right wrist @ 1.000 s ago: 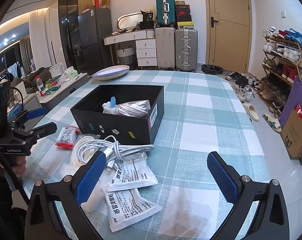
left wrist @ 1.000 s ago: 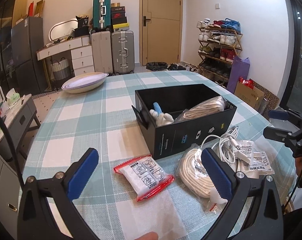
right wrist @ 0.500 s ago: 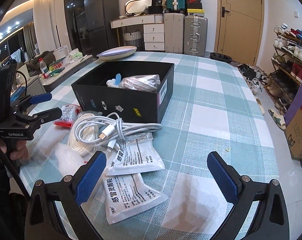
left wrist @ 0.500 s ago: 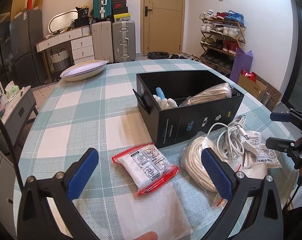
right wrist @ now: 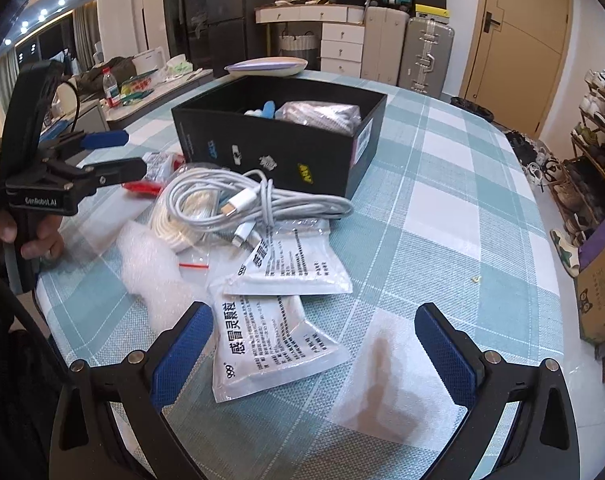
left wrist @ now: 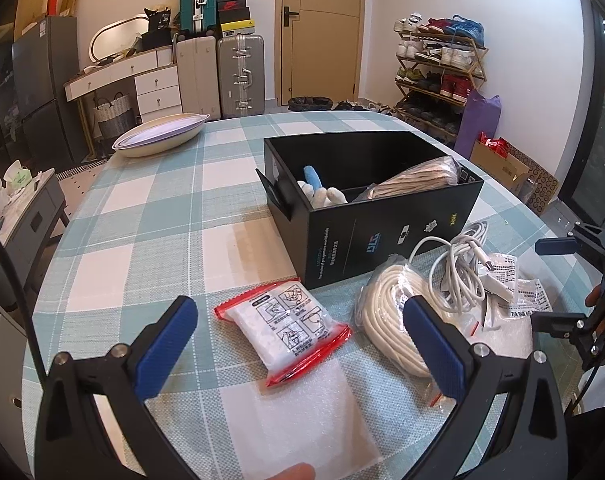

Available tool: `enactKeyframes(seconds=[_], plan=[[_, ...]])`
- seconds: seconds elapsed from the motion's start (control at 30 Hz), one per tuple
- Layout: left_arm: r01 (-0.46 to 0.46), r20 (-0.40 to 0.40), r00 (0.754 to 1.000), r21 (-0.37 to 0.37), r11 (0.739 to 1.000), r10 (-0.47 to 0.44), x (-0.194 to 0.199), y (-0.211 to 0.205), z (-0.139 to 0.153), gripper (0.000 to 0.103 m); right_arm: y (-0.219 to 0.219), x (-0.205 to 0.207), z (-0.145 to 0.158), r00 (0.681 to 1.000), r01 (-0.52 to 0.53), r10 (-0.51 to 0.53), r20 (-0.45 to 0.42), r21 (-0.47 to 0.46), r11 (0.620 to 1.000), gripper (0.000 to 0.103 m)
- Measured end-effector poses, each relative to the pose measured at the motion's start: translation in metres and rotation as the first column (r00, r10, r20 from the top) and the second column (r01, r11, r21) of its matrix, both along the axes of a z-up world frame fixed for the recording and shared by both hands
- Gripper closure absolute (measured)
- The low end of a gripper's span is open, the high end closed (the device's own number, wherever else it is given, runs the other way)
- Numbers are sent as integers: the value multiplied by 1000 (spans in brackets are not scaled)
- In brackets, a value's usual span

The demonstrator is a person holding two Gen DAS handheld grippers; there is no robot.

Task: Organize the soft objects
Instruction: 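Withdraw both open tools from the black box back over the table, then grasp the white printed medicine sachet with the right tool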

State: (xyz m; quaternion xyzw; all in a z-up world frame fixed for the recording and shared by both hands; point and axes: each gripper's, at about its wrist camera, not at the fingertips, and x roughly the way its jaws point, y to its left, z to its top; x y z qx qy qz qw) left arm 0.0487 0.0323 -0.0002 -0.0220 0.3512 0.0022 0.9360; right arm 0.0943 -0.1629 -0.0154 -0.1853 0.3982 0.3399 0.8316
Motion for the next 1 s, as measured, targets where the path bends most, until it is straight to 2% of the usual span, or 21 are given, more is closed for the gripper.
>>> enactKeyframes(seconds=[0.23,0.57,0.7,0.87,1.0], plan=[[6,-5,1000,0,1000,-6,0,-1,-1,0,4,2,-9,1000,0,0,-27,-4,1000,1],[8,-11,1000,-1,1000,-8,0,-2,-1,0,12,-3,-12,999,-24,24,-22,-3,1000,2],[9,-14,1000,0,1000,-9,0,-2,-2,0,16,-6,-14,999,-46,46,-15,-17,999,24],[9,-16,1000,1,1000,-9,0,-2,-3,0,18,-9,-15,998,-66,65,-7,-24,998,34],[7,-17,1000,-1,1000,-7,0,-2,-3,0,18,-12,-14,996,-91,91,-7,-15,996,47]])
